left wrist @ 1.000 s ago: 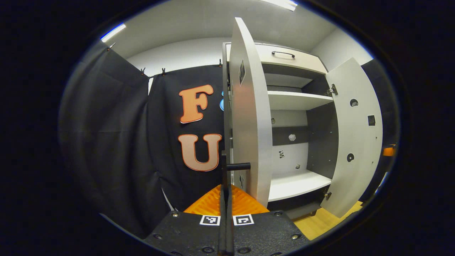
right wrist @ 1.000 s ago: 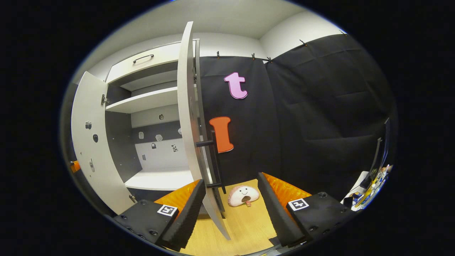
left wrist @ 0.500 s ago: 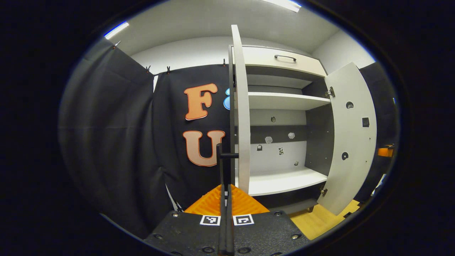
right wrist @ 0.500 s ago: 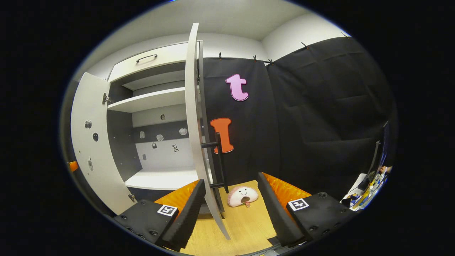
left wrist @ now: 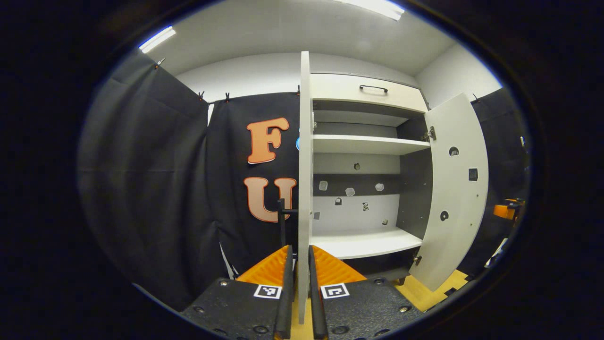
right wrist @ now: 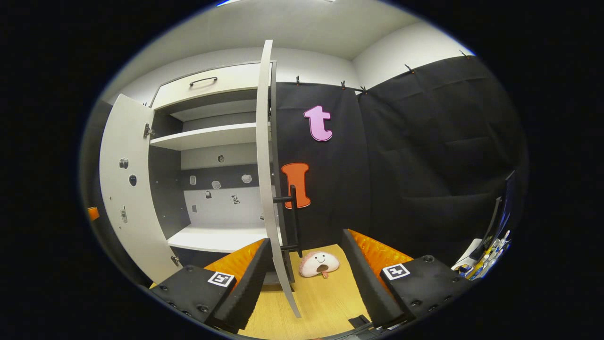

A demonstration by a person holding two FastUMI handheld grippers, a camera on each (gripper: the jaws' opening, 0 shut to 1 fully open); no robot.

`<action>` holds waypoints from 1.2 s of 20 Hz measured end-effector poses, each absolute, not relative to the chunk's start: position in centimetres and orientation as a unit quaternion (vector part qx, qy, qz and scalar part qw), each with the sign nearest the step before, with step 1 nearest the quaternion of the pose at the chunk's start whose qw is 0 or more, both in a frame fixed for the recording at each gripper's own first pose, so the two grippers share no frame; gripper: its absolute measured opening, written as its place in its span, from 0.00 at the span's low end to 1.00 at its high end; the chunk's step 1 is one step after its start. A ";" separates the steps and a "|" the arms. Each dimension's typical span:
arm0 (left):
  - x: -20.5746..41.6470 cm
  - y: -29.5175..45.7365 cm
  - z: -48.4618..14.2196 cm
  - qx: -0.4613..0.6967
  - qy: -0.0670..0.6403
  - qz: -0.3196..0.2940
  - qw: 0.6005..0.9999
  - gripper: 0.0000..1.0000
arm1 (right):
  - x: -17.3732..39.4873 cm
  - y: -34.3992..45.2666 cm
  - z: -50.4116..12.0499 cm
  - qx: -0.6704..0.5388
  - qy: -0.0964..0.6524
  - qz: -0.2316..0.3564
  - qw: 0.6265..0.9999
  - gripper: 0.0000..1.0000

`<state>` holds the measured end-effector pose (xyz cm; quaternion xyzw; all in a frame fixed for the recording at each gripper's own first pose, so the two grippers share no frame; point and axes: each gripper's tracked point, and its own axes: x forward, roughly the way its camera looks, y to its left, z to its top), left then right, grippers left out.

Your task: Open the right door of the double-door shoe cabinet with the right hand, and open the left door with the left hand.

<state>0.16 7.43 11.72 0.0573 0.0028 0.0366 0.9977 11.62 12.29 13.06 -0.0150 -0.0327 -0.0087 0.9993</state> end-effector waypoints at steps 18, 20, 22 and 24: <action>-3.1 5.8 15.4 0.075 -0.027 0.065 0.995 0.91 | 8.3 12.9 15.1 -0.033 -0.057 0.003 0.998 0.98; -2.9 5.9 15.3 0.072 -0.026 0.067 0.995 0.91 | 8.3 12.9 15.2 -0.037 -0.059 0.001 0.998 0.98; -2.6 6.0 14.8 0.069 -0.020 0.067 0.995 0.91 | 8.4 12.8 15.0 -0.041 -0.058 -0.002 0.997 0.98; -2.4 6.1 14.6 0.066 -0.020 0.070 0.995 0.93 | 8.5 12.7 14.8 -0.041 -0.055 -0.003 0.998 0.98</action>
